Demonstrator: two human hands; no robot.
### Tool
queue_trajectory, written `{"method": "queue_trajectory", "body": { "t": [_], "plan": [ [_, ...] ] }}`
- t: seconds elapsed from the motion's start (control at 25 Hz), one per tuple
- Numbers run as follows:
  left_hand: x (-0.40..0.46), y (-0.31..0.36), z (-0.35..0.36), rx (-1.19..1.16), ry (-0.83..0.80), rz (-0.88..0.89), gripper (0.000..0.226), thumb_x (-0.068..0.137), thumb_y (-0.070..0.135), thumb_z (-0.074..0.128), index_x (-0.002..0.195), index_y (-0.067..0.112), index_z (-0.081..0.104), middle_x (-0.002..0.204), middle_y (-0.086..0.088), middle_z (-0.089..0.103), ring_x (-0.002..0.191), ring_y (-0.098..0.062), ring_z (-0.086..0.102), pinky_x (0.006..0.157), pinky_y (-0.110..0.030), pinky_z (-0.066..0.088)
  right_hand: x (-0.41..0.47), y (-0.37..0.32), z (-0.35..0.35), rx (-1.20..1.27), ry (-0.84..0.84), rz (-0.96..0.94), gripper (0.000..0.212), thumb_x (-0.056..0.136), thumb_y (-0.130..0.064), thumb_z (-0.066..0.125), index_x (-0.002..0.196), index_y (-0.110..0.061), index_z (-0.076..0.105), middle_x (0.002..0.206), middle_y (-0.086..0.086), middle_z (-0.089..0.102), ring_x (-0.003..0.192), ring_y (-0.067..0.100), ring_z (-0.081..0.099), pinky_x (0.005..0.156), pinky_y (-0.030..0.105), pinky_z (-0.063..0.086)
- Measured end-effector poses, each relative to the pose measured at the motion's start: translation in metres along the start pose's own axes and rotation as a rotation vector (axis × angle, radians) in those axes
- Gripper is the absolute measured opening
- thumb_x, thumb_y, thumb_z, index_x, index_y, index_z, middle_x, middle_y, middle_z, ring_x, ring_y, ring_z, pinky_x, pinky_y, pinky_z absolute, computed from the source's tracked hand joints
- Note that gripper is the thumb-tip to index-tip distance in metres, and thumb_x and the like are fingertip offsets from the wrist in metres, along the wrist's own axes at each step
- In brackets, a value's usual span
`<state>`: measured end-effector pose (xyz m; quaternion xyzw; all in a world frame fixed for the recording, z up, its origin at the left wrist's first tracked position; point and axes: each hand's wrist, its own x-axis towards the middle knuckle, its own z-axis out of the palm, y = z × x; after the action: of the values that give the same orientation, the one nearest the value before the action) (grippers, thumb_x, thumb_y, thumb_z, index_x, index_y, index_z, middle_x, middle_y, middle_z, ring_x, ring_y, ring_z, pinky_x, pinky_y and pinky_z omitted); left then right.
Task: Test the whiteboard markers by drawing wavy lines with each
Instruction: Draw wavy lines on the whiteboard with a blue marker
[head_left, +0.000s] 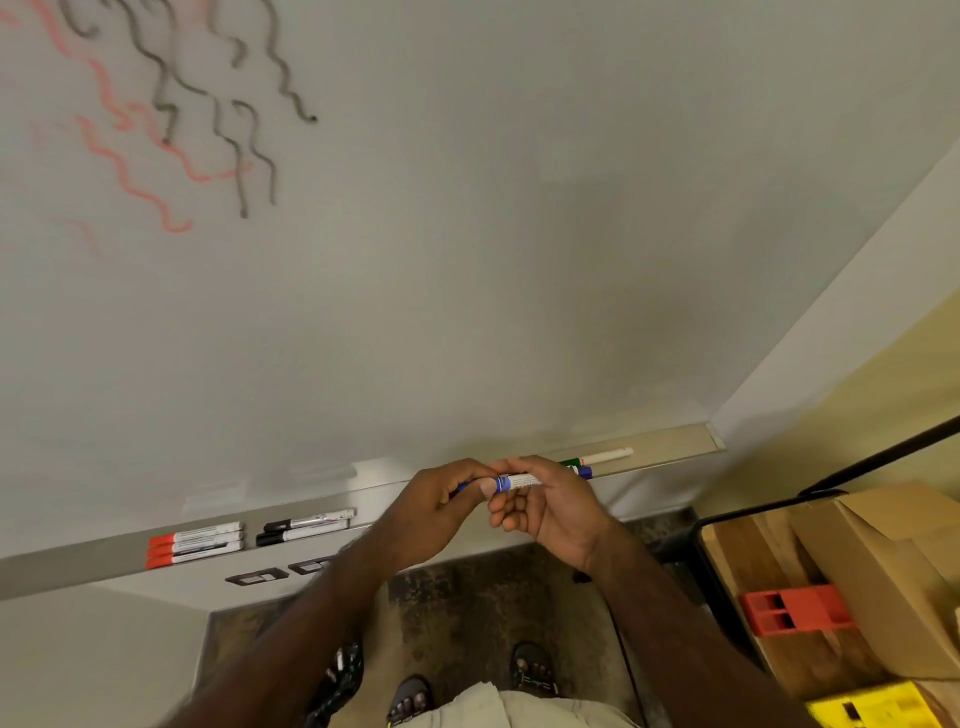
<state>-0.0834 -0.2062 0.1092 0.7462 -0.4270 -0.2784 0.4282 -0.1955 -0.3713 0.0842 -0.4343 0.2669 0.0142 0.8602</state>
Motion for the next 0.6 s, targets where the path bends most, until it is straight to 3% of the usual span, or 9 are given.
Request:
{"method": "queue_trajectory", "body": {
  "t": [0.12,0.28,0.4,0.6],
  "plan": [
    [-0.001,-0.003,-0.012,-0.046,0.005,-0.013,0.025,0.111,0.028,0.047,0.102,0.031,0.071,0.079,0.020,0.066,0.075,0.000,0.059,0.072,-0.012,0.045,0.001,-0.001,0.013,0.014,-0.021,-0.030,0.038,0.108,-0.022,0.051,0.122,0.007,0.072,0.085,0.025,0.072,0.069,0.031,0.073,0.062,0.031,0.062],
    [-0.006,-0.006,-0.024,-0.166,0.037,-0.078,0.034,0.112,0.032,0.044,0.105,0.017,0.074,0.068,0.010,0.055,0.062,-0.003,0.049,0.064,-0.018,0.043,0.002,-0.006,0.029,0.002,-0.039,-0.057,0.034,0.107,-0.021,0.054,0.118,0.002,0.076,0.088,0.027,0.073,0.072,0.032,0.074,0.065,0.032,0.063],
    [-0.010,0.001,-0.030,-0.325,0.049,-0.132,0.034,0.111,0.034,0.044,0.111,0.032,0.078,0.070,-0.005,0.043,0.063,-0.013,0.040,0.059,-0.025,0.040,0.003,-0.011,0.038,-0.011,-0.057,-0.067,0.034,0.107,-0.019,0.053,0.119,0.002,0.076,0.087,0.028,0.072,0.071,0.032,0.074,0.064,0.033,0.064],
    [-0.021,0.010,-0.035,-0.477,0.039,-0.159,0.034,0.111,0.033,0.046,0.122,0.023,0.076,0.067,-0.004,0.039,0.059,-0.014,0.037,0.059,-0.028,0.040,0.001,-0.018,0.045,-0.052,-0.134,-0.082,0.037,0.107,-0.019,0.051,0.125,0.004,0.072,0.087,0.028,0.071,0.070,0.033,0.072,0.062,0.034,0.062]
  ]
}}
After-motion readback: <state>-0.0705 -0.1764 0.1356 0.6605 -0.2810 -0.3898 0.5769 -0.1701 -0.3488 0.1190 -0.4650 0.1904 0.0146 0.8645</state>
